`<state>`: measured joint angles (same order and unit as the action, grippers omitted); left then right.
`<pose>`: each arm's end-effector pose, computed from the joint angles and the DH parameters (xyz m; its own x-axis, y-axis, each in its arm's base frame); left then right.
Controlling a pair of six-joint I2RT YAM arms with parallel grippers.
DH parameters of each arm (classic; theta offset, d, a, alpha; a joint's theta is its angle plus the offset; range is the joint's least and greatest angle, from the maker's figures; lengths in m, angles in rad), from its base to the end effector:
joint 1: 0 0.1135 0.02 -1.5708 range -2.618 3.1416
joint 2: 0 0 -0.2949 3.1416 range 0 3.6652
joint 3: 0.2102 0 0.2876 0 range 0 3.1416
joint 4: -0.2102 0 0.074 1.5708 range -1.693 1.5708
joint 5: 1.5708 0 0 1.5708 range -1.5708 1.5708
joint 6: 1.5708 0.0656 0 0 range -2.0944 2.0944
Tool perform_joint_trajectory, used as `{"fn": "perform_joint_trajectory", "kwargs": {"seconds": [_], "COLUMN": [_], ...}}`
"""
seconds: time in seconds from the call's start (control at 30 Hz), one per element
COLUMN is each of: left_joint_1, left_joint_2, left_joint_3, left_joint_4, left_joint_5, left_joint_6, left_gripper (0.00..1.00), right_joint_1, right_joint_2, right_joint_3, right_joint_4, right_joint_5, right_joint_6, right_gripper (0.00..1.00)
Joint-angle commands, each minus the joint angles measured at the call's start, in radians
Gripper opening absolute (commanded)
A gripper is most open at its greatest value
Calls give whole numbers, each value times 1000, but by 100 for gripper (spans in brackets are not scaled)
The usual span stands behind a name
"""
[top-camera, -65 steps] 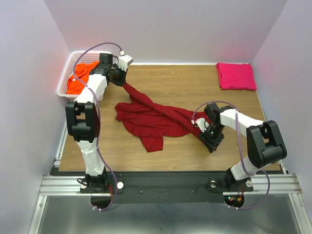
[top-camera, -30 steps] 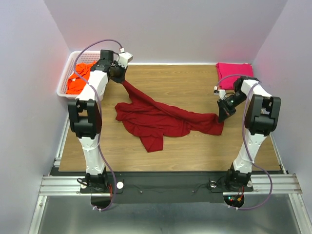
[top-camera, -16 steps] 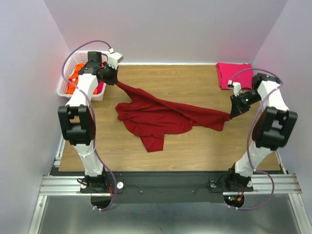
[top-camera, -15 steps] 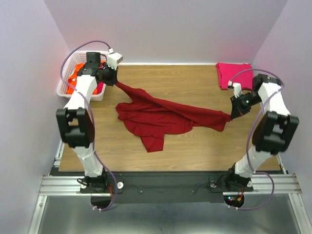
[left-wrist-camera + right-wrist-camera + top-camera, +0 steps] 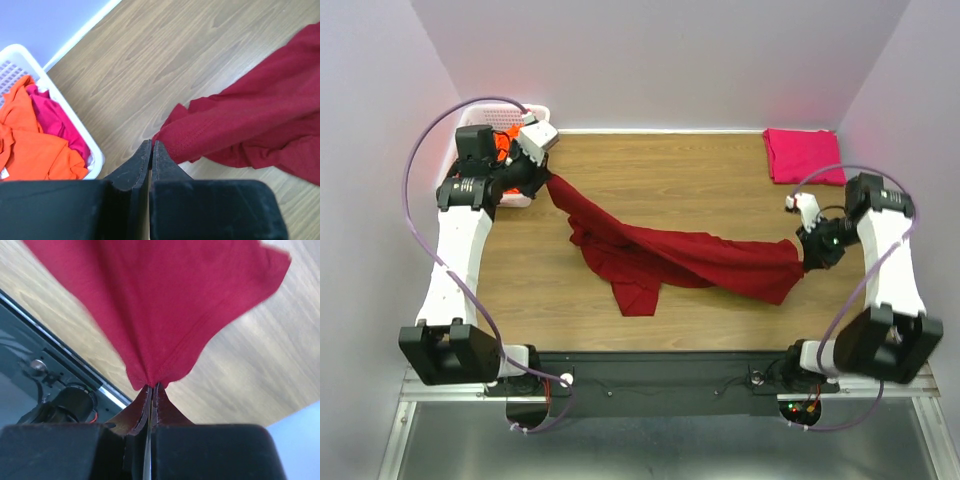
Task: Fold and stack the t-shirts
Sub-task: Flatten the tshirt out
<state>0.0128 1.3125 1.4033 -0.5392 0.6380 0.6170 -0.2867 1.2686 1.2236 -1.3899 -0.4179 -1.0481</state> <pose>0.3340 -0.0348 0.4290 -0.0490 0.4642 -0.8844 0.6801 0.6639 0.3108 0.2320 -0.0407 0.3096 -0.6527 -0.6332 -0.4160 -0.7207 0.6882 0.0833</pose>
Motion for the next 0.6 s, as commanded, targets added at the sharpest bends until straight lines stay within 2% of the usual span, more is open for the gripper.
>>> {"fn": "perform_joint_trajectory", "kwargs": {"seconds": [0.0,0.1,0.13,0.2,0.27,0.3,0.37,0.4,0.43,0.47,0.5,0.53,0.57], "left_joint_1": [12,-10,-10,-75,-102,-102,-117,-123,-128,-128,-128,-128,-128], "left_joint_2": [103,212,293,411,523,524,596,629,643,656,668,691,702], "left_joint_3": [58,157,186,275,377,378,413,422,440,450,462,485,494], "left_joint_4": [42,70,68,61,50,50,61,64,61,58,39,15,5], "left_joint_5": [-40,-125,-139,-210,-271,-288,-323,-336,-346,-353,-354,-356,-357], "left_joint_6": [-46,-129,-140,-161,-193,-204,-217,-218,-220,-221,-221,-218,-215], "left_gripper": [0,0,0,0,0,0,0,0,0,0,0,0,0], "right_joint_1": [-3,-3,-2,1,1,1,0,-3,-5,-5,-5,-5,-5], "right_joint_2": [277,470,588,743,874,874,955,962,948,931,905,852,816], "right_joint_3": [149,304,336,421,511,540,620,679,698,712,714,708,696], "right_joint_4": [0,2,0,9,44,72,91,95,95,97,97,94,92], "right_joint_5": [-62,-94,-102,-93,-76,-76,-53,-53,-53,-58,-59,-64,-68], "right_joint_6": [23,36,49,88,158,158,240,275,286,292,293,290,287], "right_gripper": [1,1,1,0,3,3,18,32,38,48,52,62,63]}}
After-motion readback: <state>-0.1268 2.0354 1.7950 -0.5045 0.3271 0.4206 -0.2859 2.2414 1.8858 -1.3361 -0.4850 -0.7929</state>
